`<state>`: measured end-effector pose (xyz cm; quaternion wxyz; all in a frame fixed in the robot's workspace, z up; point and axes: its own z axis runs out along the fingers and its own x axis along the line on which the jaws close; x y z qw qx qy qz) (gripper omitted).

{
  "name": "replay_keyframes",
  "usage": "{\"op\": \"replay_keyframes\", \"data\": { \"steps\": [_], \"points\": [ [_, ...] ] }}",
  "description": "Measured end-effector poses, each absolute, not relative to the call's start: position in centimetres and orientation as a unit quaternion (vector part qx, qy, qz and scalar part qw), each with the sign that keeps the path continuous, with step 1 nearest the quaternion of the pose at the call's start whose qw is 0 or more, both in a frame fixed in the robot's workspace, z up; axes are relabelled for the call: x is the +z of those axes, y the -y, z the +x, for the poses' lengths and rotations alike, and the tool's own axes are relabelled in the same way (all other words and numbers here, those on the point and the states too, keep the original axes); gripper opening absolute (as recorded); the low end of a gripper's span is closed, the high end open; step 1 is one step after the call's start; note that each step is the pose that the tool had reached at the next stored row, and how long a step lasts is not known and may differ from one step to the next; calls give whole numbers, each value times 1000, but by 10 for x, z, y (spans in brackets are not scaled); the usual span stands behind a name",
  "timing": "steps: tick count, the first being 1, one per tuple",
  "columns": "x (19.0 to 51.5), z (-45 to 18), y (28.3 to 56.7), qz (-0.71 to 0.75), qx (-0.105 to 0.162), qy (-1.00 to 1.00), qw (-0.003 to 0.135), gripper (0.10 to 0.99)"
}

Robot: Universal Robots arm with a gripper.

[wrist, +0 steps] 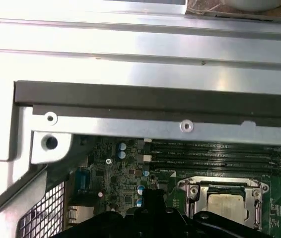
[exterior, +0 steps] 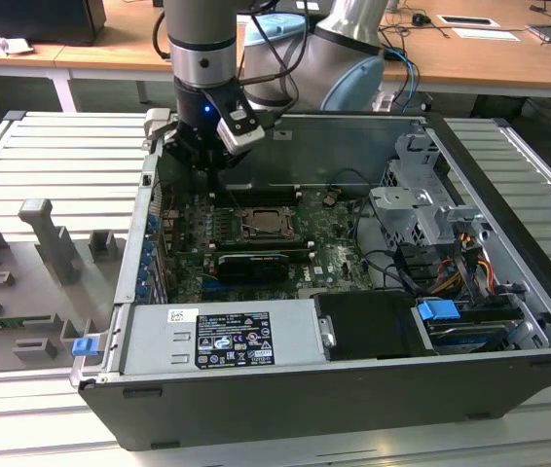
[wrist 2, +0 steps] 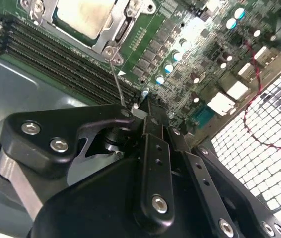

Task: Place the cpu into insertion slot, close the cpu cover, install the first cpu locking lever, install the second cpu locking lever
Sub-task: 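Install the first cpu locking lever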

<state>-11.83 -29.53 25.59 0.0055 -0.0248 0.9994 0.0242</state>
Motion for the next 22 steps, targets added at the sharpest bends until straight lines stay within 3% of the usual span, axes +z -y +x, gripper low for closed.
{"op": "replay_keyframes", "data": {
  "steps": [22],
  "points": [
    [255, -77, 292, -25, 24, -999, 6, 106]
  ]
}}
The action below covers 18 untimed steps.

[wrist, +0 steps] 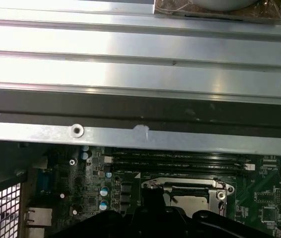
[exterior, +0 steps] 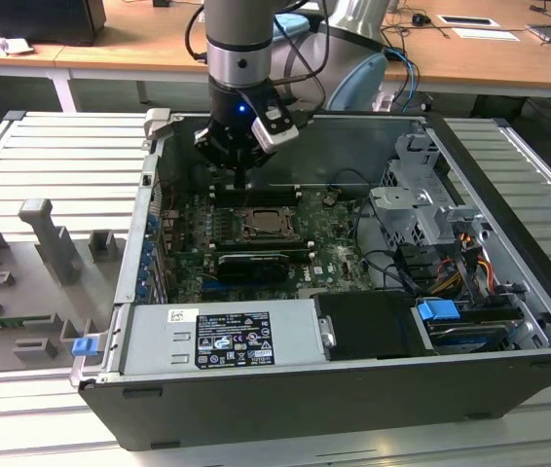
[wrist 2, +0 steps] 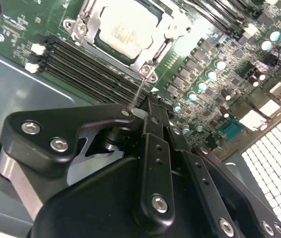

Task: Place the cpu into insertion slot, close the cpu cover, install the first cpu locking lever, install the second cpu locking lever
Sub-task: 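Install the first cpu locking lever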

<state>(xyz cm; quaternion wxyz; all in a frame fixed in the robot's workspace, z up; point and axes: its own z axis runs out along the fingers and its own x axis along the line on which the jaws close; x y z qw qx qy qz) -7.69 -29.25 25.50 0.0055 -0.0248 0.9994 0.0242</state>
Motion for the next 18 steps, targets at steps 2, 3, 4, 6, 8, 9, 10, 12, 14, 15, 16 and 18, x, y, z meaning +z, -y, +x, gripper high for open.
{"op": "replay_keyframes", "data": {
  "steps": [2, 3, 4, 6, 8, 9, 10, 12, 14, 15, 16, 18],
  "points": [
    [255, -73, 292, -25, 24, -999, 5, 106],
    [255, -70, 292, -25, 24, -999, 6, 106],
    [255, -68, 292, -25, 24, -999, 6, 106],
    [255, -63, 292, -25, 24, -999, 6, 106],
    [254, -60, 292, -25, 24, -999, 6, 106],
    [254, -59, 293, -25, 27, -999, 6, 106],
    [254, -59, 292, -25, 32, -999, 6, 106],
    [253, -58, 292, -25, 44, -999, 6, 106],
    [251, -58, 292, -25, 50, -998, 6, 106],
    [249, -58, 292, -24, 50, -998, 6, 106],
    [246, -57, 292, -24, 50, -998, 6, 106],
    [244, -56, 292, -24, 50, -998, 6, 106]
  ]
}}
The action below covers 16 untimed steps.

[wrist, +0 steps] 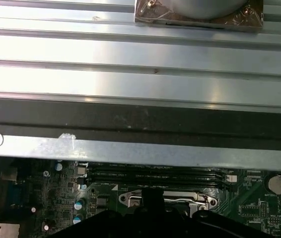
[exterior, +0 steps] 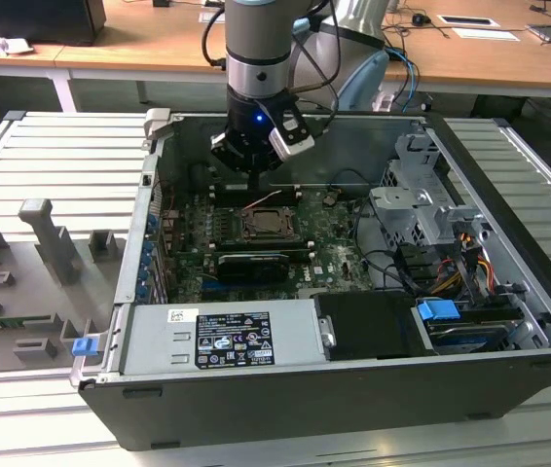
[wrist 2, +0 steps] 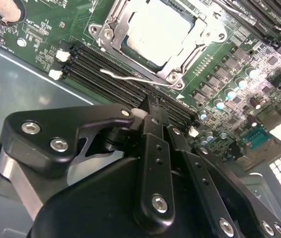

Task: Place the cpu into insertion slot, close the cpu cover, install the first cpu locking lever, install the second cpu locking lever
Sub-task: 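Install the first cpu locking lever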

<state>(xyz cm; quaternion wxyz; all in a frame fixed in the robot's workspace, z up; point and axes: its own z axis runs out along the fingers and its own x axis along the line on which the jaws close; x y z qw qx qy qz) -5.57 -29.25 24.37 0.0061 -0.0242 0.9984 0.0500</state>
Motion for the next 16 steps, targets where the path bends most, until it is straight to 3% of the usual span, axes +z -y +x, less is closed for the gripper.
{"op": "replay_keyframes", "data": {
  "steps": [16],
  "points": [
    [236, -46, 292, -18, 50, -999, 6, 106]
  ]
}}
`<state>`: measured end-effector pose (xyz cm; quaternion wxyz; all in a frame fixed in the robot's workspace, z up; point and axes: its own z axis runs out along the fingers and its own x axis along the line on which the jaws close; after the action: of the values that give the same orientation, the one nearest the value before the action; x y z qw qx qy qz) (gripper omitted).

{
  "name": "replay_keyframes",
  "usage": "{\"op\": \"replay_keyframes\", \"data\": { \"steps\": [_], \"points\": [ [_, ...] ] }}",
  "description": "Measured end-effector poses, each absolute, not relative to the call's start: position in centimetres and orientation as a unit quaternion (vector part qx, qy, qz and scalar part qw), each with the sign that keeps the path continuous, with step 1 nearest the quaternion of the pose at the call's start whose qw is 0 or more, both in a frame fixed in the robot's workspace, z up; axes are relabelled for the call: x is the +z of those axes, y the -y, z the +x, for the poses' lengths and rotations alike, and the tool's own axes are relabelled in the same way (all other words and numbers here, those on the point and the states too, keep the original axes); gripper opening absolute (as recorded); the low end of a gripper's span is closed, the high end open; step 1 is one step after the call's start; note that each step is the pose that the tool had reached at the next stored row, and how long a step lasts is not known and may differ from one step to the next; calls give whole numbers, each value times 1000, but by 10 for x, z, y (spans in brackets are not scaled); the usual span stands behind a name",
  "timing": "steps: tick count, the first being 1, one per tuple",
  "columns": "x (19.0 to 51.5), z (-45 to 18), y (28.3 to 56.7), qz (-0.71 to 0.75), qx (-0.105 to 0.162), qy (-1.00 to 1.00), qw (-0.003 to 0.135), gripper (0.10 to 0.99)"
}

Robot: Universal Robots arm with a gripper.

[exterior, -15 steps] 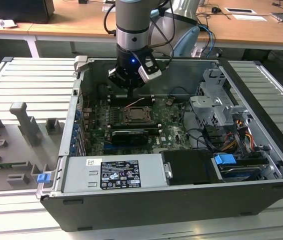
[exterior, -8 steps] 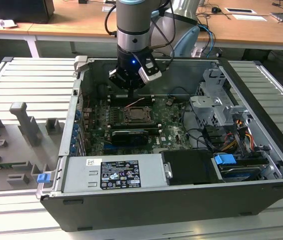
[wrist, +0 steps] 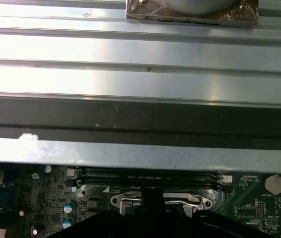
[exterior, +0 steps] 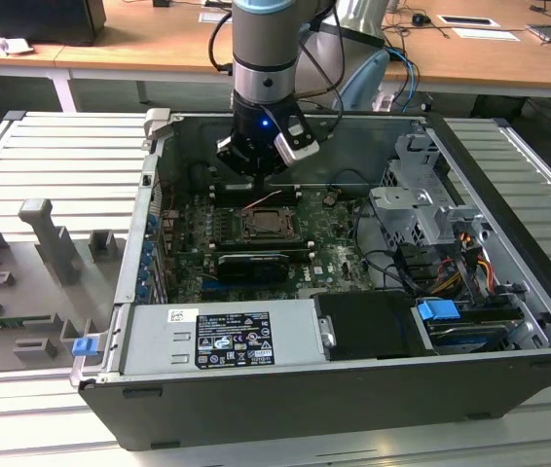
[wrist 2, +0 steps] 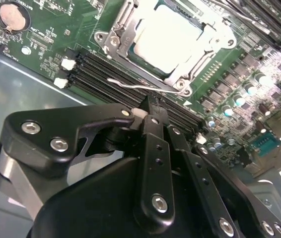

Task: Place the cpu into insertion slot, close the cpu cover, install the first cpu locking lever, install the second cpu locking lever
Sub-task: 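Install the first cpu locking lever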

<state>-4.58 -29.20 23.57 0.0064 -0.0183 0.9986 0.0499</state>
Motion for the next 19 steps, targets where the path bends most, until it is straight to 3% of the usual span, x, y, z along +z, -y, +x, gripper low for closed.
{"op": "replay_keyframes", "data": {
  "steps": [19],
  "points": [
    [212, -26, 286, -25, 50, -998, 6, 106]
  ]
}}
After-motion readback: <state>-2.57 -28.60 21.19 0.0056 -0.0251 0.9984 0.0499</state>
